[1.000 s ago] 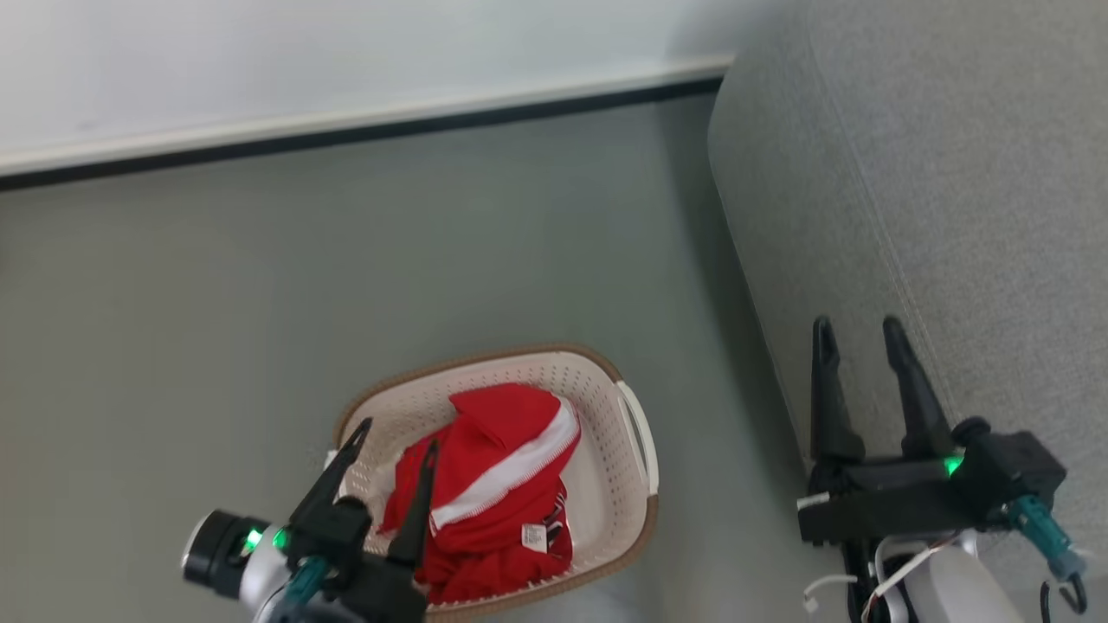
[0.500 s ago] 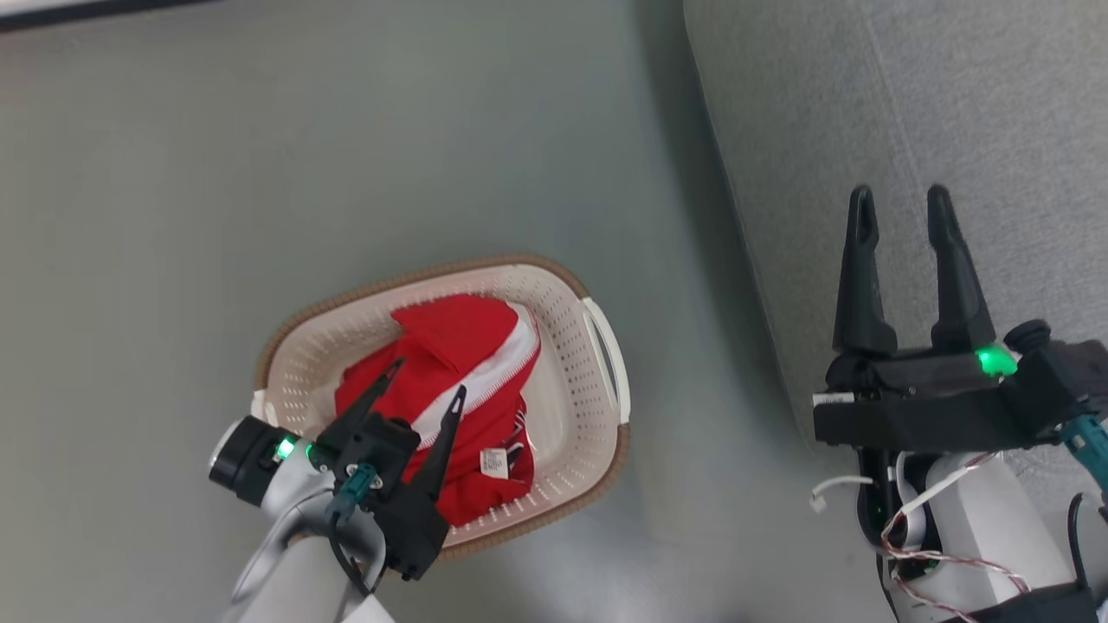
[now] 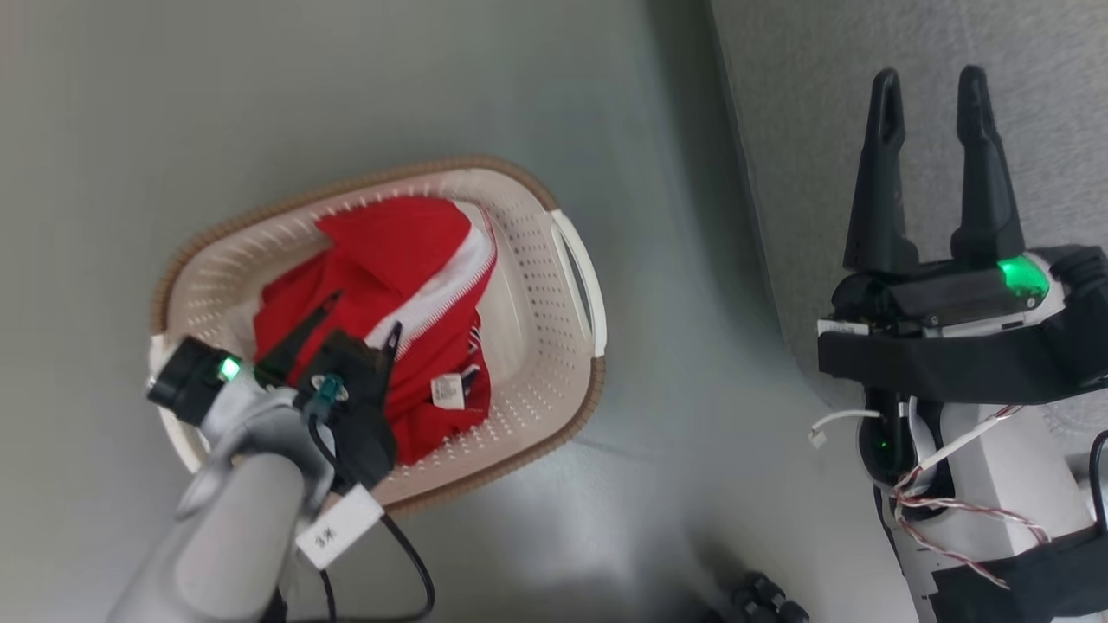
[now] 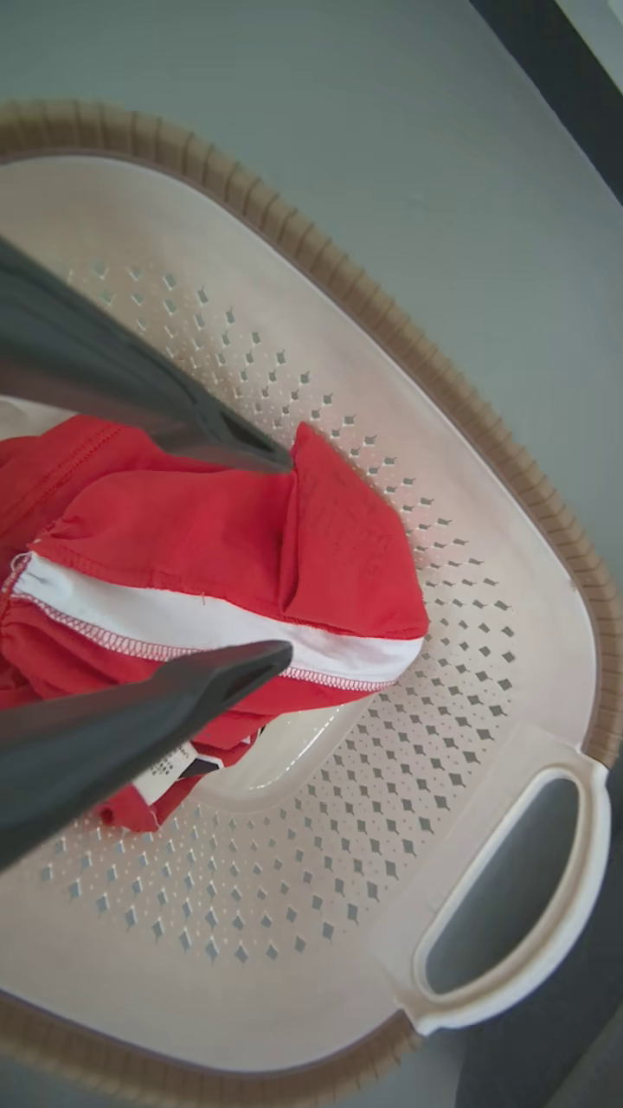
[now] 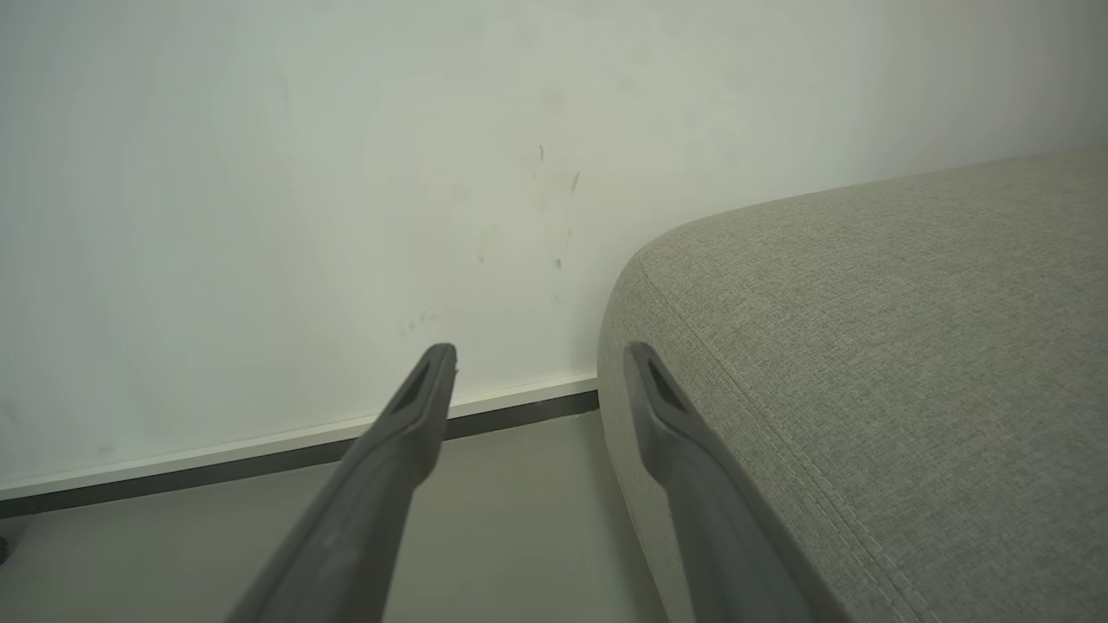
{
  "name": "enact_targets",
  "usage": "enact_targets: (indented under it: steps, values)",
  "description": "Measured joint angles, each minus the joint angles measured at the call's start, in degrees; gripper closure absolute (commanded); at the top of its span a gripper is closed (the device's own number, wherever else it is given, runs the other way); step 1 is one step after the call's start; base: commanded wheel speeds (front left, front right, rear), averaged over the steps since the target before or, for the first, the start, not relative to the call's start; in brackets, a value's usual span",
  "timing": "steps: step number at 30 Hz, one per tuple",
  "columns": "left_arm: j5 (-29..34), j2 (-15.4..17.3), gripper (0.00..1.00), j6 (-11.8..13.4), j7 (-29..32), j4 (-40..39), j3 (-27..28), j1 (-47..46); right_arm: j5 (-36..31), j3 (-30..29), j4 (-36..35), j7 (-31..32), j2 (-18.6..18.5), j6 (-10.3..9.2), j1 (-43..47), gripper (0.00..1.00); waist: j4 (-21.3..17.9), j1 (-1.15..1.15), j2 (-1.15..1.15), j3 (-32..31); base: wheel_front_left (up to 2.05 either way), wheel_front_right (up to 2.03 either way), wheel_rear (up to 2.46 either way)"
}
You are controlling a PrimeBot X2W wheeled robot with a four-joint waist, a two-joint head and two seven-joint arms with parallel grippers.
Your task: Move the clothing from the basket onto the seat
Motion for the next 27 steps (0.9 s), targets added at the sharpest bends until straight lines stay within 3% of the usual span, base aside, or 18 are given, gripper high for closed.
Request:
enact_targets:
  steps: [13,27]
  values:
    - [2.38,1.99,0.00,2.58,1.46,6.14,0.81,-6.70,0.04,0.13,-0.49,-0.01,0.25,0.15,-3.09,0.00,-2.39,0.00,0.00,9.53,0.00,0.00,0.00]
    - [5.20,1.26,0.00,6.64,1.48,11.17,0.57,-10.74,1.59,1.78,0.52,-0.01,0.35,0.03,-4.26,0.00,-3.60,-0.01,-0.01,12.17,0.00,0.00,0.00]
